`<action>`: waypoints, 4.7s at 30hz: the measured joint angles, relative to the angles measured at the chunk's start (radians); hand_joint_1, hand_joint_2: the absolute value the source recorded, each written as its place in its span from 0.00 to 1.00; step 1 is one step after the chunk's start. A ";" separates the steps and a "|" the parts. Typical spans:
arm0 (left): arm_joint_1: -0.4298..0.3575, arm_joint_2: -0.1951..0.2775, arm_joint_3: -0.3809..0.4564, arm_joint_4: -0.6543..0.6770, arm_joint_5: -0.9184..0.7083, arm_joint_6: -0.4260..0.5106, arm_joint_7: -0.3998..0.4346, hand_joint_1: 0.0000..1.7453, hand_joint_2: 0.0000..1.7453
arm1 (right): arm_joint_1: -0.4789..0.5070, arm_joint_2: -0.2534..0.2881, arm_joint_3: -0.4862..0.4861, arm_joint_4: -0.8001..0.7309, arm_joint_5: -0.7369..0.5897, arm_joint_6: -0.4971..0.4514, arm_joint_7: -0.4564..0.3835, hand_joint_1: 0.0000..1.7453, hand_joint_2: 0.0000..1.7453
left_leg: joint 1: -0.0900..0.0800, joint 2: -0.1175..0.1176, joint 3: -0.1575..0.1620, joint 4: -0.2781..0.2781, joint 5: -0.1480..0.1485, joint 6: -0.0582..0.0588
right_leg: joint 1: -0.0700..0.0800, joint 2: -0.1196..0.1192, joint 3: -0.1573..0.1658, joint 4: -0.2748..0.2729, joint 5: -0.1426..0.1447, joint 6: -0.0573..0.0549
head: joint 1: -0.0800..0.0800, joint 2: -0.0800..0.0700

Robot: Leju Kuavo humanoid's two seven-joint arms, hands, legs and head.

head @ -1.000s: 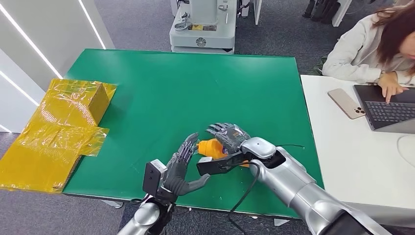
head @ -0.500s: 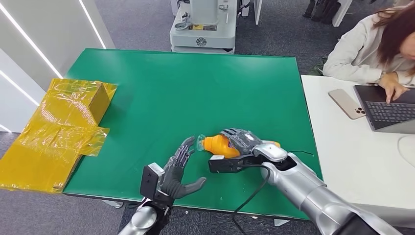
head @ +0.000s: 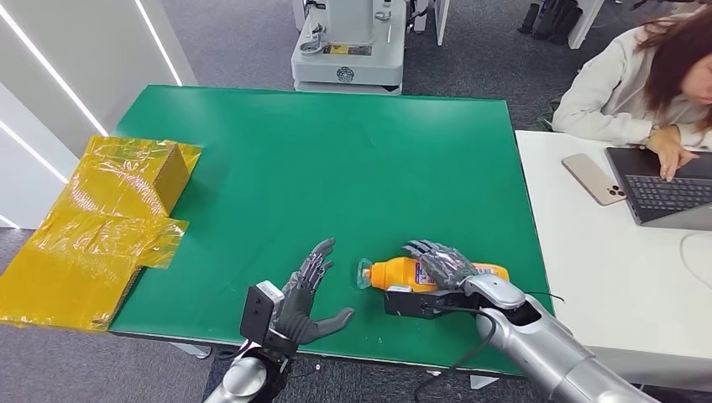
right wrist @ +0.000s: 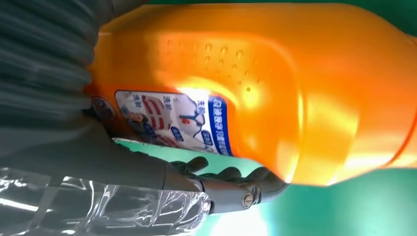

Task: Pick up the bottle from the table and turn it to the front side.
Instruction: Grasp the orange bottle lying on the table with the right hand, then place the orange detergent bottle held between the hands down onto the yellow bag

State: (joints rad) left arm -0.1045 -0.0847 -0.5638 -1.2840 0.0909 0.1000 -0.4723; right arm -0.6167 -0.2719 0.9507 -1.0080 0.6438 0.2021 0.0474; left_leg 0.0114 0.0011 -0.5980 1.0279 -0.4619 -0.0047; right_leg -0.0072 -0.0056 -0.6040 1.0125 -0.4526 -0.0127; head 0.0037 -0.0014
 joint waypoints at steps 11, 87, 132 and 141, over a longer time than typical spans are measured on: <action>0.003 -0.002 0.000 -0.002 0.003 -0.001 0.009 0.00 1.00 | 0.164 -0.110 -0.125 -0.208 0.107 -0.008 0.110 0.00 1.00 | 0.000 0.000 0.006 0.001 -0.002 0.002 | 0.000 -0.001 0.007 -0.002 -0.001 0.002 | 0.000 0.000; -0.202 0.027 0.010 -0.015 0.142 -0.271 0.107 0.00 1.00 | 0.353 0.107 -0.488 -0.355 -0.299 -0.292 -0.446 1.00 1.00 | 0.000 0.001 0.003 0.000 -0.003 0.002 | 0.001 0.001 0.005 -0.001 -0.002 0.002 | 0.000 0.000; -0.421 0.052 0.124 0.029 0.095 -0.111 0.137 0.00 1.00 | 0.205 0.246 -0.305 -0.177 -0.362 -0.386 -0.425 1.00 1.00 | 0.000 0.000 0.002 0.000 -0.002 0.000 | 0.000 0.001 0.002 0.000 -0.002 0.001 | 0.000 0.000; -0.378 0.070 0.134 -0.020 0.126 -0.192 0.148 0.00 1.00 | 0.213 0.239 -0.305 -0.153 -0.371 -0.391 -0.407 1.00 1.00 | 0.000 0.000 0.001 0.000 -0.002 0.000 | 0.001 0.001 0.002 0.000 -0.002 0.001 | 0.000 0.000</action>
State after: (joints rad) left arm -0.4821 -0.0146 -0.4293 -1.3045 0.2170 -0.0920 -0.3238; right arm -0.4038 -0.0325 0.6455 -1.1610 0.2725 -0.1893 -0.3592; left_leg 0.0116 0.0015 -0.5968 1.0276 -0.4641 -0.0046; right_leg -0.0067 -0.0047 -0.6023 1.0128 -0.4546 -0.0114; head 0.0037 -0.0015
